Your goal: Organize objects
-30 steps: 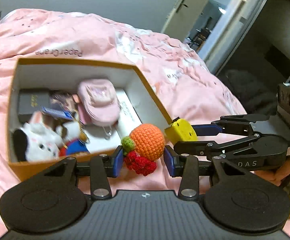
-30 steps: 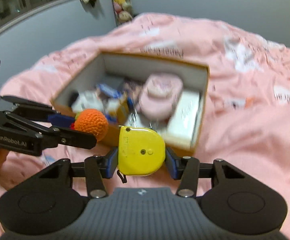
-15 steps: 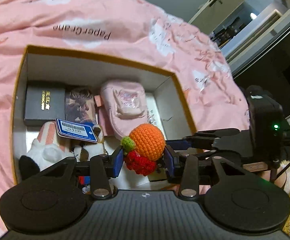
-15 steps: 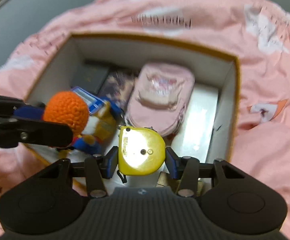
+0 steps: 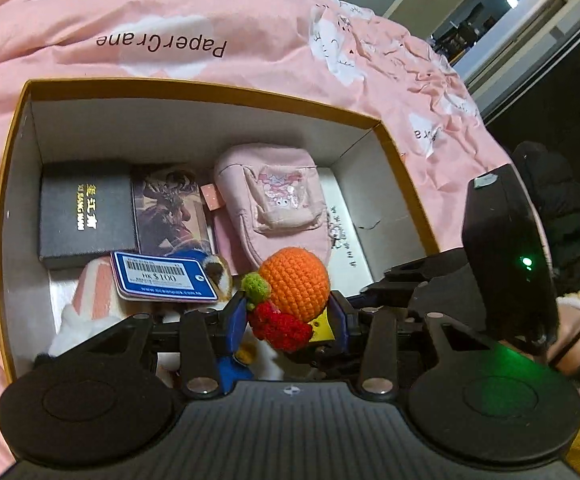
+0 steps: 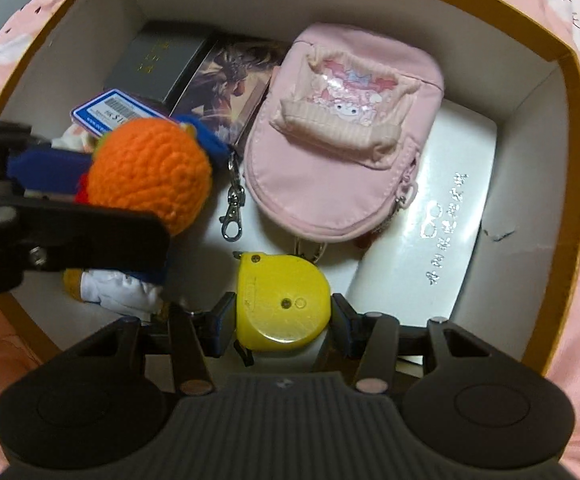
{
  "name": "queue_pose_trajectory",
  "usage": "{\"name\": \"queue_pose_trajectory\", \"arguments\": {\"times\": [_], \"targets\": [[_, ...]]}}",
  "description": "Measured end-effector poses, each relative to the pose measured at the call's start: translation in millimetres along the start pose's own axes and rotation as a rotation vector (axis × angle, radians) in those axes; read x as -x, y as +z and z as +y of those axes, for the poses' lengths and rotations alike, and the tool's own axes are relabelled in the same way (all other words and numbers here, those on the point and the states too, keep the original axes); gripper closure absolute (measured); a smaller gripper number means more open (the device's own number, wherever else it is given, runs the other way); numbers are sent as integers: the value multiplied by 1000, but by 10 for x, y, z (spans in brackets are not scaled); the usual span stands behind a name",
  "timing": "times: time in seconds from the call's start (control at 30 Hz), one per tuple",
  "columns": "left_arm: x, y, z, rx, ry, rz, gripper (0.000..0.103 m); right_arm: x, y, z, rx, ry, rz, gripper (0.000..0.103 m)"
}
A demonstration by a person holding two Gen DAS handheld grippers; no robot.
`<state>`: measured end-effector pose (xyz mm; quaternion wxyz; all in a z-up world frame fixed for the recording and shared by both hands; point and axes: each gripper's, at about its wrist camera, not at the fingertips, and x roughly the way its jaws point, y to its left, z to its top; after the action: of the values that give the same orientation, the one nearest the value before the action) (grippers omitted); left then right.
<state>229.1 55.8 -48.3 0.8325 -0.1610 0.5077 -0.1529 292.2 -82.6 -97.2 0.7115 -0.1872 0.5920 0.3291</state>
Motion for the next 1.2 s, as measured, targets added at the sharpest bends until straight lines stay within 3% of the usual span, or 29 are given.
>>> {"name": "queue_pose_trajectory", "arguments": {"times": [0.17,0.33,0.53,0.83,1.03,1.2], "targets": [[-30,18,-39,-43,7,23,54,99,-66,60,40,-20,-32,43],[-49,45,-158,-120,41,52,54,390,-199,1,21,-16,-110,43],[-217,-3,-498,-384,186,163,54,788,-514,-91,21,-133,-295,31],[-451,-58,-660,-485,294,285,49,853,-644,-171,-102,-150,-434,31],[-310,-132,-597,-442,293,232,49,868,-731,-226,-183,-107,-477,32],[50,-280,-579,-363,248,24,49,924,-807,-168,-217,-105,-547,32]]}}
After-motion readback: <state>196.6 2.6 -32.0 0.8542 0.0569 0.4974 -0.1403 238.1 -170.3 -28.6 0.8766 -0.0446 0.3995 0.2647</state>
